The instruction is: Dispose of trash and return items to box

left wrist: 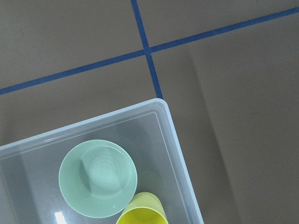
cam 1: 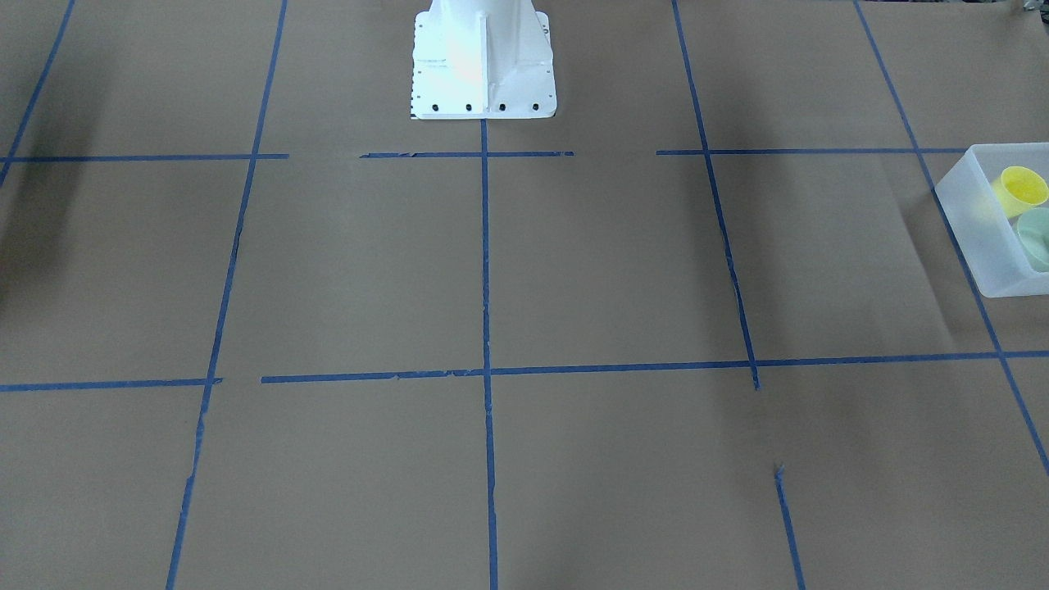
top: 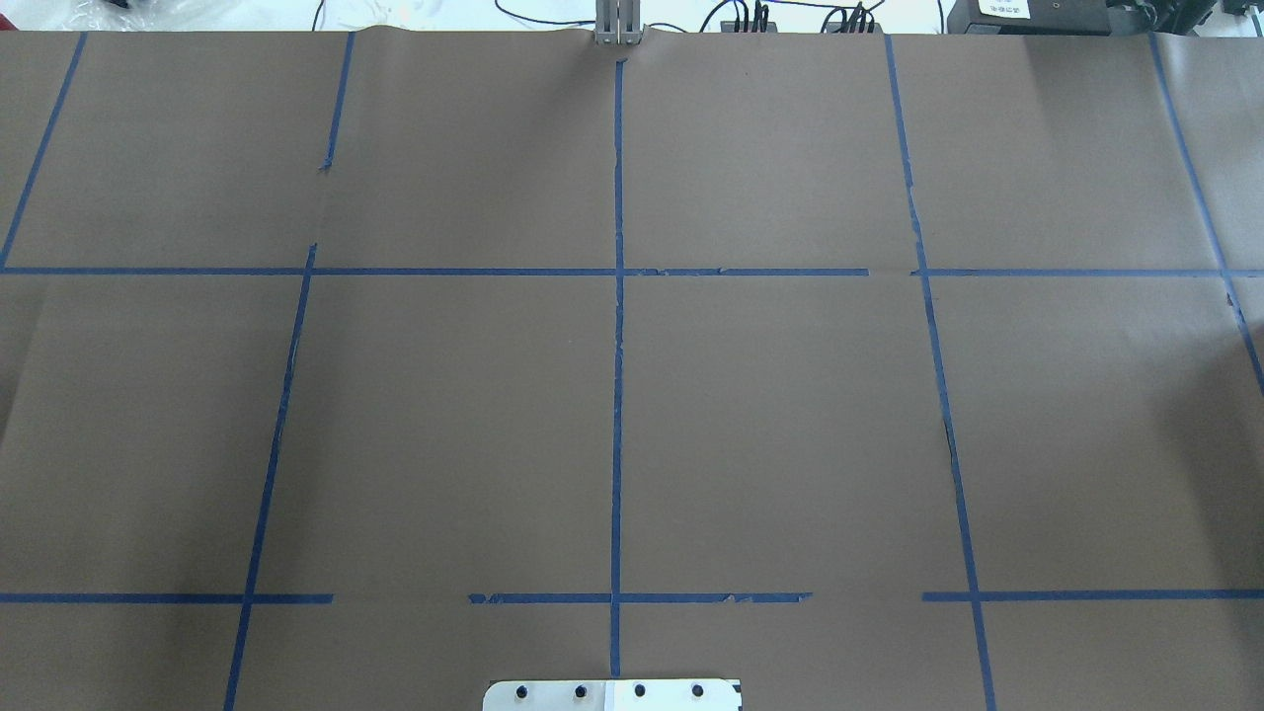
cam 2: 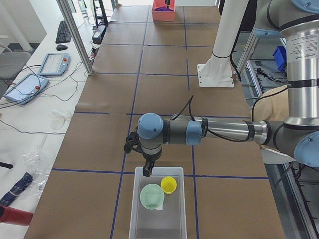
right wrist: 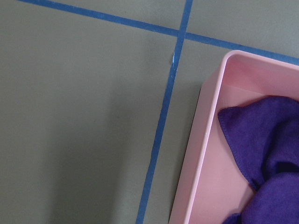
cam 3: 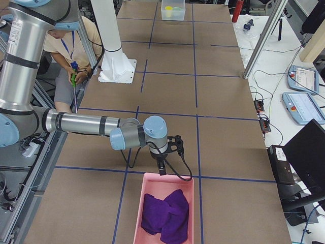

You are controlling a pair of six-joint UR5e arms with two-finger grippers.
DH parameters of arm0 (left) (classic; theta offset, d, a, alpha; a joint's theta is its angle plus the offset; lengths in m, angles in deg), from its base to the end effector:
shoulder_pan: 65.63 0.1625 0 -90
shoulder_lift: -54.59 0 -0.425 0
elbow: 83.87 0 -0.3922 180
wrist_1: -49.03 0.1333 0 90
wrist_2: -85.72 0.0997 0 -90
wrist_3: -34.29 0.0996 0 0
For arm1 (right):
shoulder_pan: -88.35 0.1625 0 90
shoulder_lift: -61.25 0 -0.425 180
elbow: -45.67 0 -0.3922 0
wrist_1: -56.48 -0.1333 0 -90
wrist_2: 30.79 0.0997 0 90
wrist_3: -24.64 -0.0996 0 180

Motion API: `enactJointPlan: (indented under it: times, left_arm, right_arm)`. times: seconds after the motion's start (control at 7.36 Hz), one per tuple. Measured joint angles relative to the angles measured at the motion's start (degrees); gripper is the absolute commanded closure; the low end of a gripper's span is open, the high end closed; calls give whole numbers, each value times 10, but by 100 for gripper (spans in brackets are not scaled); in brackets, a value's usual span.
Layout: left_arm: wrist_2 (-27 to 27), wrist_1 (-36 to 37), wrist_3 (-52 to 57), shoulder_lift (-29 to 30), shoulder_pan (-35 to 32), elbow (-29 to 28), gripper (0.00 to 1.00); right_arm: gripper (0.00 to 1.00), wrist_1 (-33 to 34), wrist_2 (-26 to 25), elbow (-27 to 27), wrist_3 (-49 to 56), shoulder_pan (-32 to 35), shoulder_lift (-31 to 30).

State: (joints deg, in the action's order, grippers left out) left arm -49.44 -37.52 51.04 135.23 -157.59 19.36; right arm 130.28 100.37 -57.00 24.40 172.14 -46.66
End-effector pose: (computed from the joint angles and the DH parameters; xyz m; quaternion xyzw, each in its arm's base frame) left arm -0.0771 -0.4200 0.6249 0.0658 0.3783 0.1202 0.9155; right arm 0.0271 -0.3771 0.6574 0.0696 -0.3544 -0.0821 0.9289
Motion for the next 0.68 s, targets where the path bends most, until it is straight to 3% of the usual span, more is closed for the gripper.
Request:
enactJointPlan:
  times: [0.27,0.54,0.68]
  left_arm:
    - [-2,0,0,-3,0,0,0]
    - [-3,0,0,-3,-1,1,0]
    - [-3,0,0,-2,-1,2,0]
  right_arm:
    - [0,45,8,4,3,17,19]
    - [0,179,18,-23,9,56,66]
    - [0,207,18,-30,23,67,73]
